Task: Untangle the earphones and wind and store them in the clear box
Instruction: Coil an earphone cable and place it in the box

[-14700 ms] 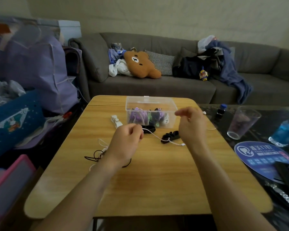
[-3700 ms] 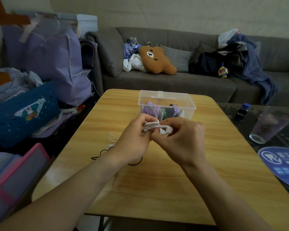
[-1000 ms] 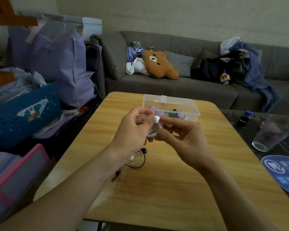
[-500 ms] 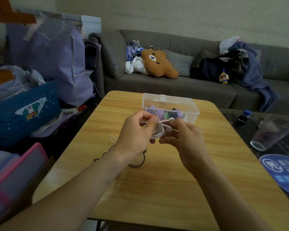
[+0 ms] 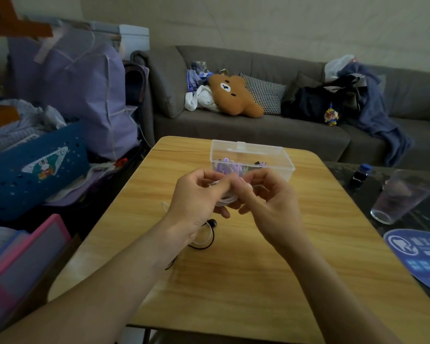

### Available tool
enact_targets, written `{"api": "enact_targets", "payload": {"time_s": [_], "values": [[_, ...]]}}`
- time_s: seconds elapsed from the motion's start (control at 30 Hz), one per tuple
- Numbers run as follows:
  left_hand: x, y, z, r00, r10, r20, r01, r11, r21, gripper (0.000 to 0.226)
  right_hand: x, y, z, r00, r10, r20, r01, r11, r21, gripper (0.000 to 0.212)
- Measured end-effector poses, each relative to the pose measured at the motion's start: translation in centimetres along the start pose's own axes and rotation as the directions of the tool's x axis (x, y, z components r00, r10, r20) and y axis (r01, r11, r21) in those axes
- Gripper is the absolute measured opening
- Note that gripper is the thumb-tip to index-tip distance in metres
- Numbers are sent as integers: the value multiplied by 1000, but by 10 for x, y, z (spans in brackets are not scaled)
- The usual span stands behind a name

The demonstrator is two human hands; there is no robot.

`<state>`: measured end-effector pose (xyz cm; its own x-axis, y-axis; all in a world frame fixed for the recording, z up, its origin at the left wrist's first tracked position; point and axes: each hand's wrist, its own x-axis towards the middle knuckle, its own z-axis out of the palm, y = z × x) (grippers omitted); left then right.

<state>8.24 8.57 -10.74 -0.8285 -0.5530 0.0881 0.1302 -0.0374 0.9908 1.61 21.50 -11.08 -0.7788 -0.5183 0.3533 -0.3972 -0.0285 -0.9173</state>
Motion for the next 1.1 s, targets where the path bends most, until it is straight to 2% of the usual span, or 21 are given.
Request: {"api": "enact_targets", "payload": {"time_s": [0.07,0.2,0.3,0.37,0.47,0.6,0.7,0.77,0.83,0.87,0.93,1.03,1.1], "values": [[0,-2,1,1000,-16,-22,15,1000,-23,18,-1,1,1,999,34,-14,-35,999,-24,27],[1,-5,5,995,7,-100,-12,999,-46,17,-3,0,5,993,17,-117,-25,998,-65,24],[1,-8,8,974,151,-169,-133,984,114,19,-4,1,8,978,62,-200,-70,997,-31,22],[-1,-7,9,953,275,-131,-243,946,215,22,-3,-1,9,963,164,-214,-149,985,85,22],[-1,-8,6,912,409,-26,-362,833,418,22,-2,-4,9,922,338,-189,-250,893,375,21],[0,-10,7,890,449,83,-406,697,591,30,-2,-2,9,892,419,-170,-271,796,541,20],[0,-12,11,875,467,126,-438,656,614,25,-2,-3,8,887,445,-121,-279,727,628,35],[3,-15,10,886,447,122,-427,687,588,22,-3,-3,8,888,454,-74,-294,685,667,37],[7,-19,8,912,407,55,-363,738,568,29,-4,-1,11,890,456,-11,-315,633,707,30],[9,-20,7,922,387,14,-327,758,565,32,-4,0,13,891,453,18,-336,634,697,29],[12,-20,7,941,334,-53,-260,815,517,33,-5,1,17,890,455,42,-392,711,584,32],[14,-17,11,980,146,-135,-106,958,266,29,-3,2,20,900,435,21,-394,794,462,30],[15,-13,14,993,-7,-118,16,997,75,40,-3,2,20,920,391,-19,-340,823,456,26]]}}
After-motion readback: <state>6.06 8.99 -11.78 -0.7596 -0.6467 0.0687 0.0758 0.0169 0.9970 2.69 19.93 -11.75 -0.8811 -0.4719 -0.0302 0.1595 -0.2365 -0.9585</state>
